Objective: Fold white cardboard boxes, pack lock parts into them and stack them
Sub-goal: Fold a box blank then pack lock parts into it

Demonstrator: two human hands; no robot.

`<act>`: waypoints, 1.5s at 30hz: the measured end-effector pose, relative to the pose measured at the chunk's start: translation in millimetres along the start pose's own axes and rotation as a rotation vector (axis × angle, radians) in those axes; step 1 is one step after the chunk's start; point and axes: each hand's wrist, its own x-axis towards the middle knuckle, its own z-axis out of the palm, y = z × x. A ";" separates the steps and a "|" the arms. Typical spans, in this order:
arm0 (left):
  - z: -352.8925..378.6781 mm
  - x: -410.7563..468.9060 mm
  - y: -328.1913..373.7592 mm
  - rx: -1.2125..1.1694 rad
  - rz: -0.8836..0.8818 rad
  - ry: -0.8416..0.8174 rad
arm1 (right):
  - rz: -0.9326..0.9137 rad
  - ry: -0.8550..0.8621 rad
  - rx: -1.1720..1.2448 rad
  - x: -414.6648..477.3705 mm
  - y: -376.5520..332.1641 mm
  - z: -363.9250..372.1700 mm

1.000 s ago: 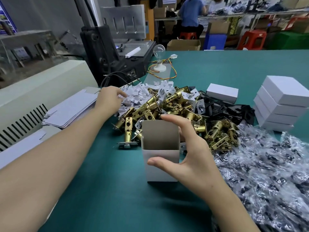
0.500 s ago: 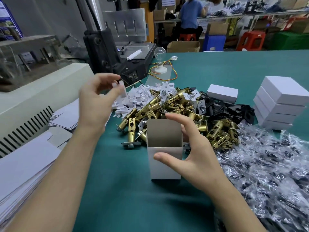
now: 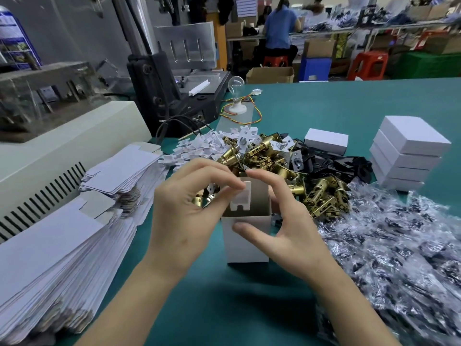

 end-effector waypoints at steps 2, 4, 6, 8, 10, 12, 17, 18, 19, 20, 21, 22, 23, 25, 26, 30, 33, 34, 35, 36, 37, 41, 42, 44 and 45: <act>-0.9 0.8 -1.7 0.008 0.003 0.000 | -0.007 0.006 0.014 1.0 -1.2 -0.6; -1.5 -1.1 -3.0 0.035 0.025 -0.051 | -0.012 0.015 0.004 1.9 -1.3 -0.6; -2.7 -4.5 -5.3 0.073 0.056 -0.105 | -0.017 0.026 0.003 1.5 -0.8 -0.5; -6.5 -7.9 -7.9 0.115 0.087 -0.109 | -0.027 0.035 0.011 -0.1 -1.0 -0.3; -11.7 -11.4 -11.1 0.152 0.121 -0.101 | -0.029 0.034 0.007 -1.5 -1.6 0.0; -15.7 -13.8 -13.2 0.177 0.129 -0.098 | -0.040 0.032 0.021 -2.5 -2.1 0.2; -22.3 -13.4 -12.0 0.153 0.124 -0.065 | -0.039 0.028 0.031 -3.1 -3.8 0.6; -22.6 -12.9 -11.7 0.166 0.137 -0.077 | -0.041 0.029 0.035 -3.2 -4.2 0.7; -22.3 -12.3 -11.5 0.183 0.153 -0.096 | -0.043 0.029 0.037 -3.0 -4.5 0.6; -21.5 -11.7 -11.5 0.193 0.164 -0.118 | -0.043 0.026 0.037 -2.8 -4.8 0.7; -20.2 -11.0 -12.0 0.191 0.165 -0.135 | -0.041 0.022 0.037 -2.6 -5.1 0.6; -18.8 -10.4 -12.5 0.182 0.158 -0.145 | -0.041 0.018 0.038 -2.3 -5.5 0.6; -17.1 -9.5 -12.9 0.174 0.148 -0.152 | -0.041 0.016 0.039 -2.2 -5.9 0.6; -12.6 -7.6 -13.0 0.158 0.130 -0.166 | -0.047 0.018 0.034 -2.0 -5.8 0.4; -9.6 -6.7 -12.8 0.151 0.126 -0.175 | -0.047 0.021 0.026 -1.9 -5.5 0.2; 3.7 -3.8 -9.8 0.124 0.116 -0.207 | -0.026 0.028 -0.013 -1.5 -4.3 -0.8; 8.7 -1.7 -6.8 0.119 0.116 -0.205 | -0.036 0.027 -0.008 -0.7 -4.6 -1.5; 9.6 -0.8 -5.6 0.127 0.117 -0.200 | -0.036 0.023 -0.001 -0.5 -4.5 -1.6; 10.1 0.1 -4.4 0.135 0.118 -0.195 | -0.036 0.019 0.008 -0.3 -4.2 -1.8; 10.1 1.0 -3.0 0.137 0.116 -0.191 | -0.033 0.018 0.014 -0.4 -3.8 -1.9; 9.2 2.2 -1.7 0.129 0.109 -0.185 | -0.030 0.020 0.014 -0.6 -3.5 -2.2; -4.5 9.2 2.2 0.095 0.091 -0.137 | -0.019 0.015 0.025 -1.7 -4.6 -3.6; -9.1 11.1 2.8 0.110 0.101 -0.130 | -0.018 0.011 0.035 -1.8 -4.7 -3.8; -16.3 13.9 3.9 0.161 0.131 -0.141 | -0.011 0.009 0.043 -1.8 -4.8 -4.0; -18.6 14.3 4.1 0.197 0.150 -0.154 | -0.007 0.009 0.047 -1.8 -4.9 -4.0</act>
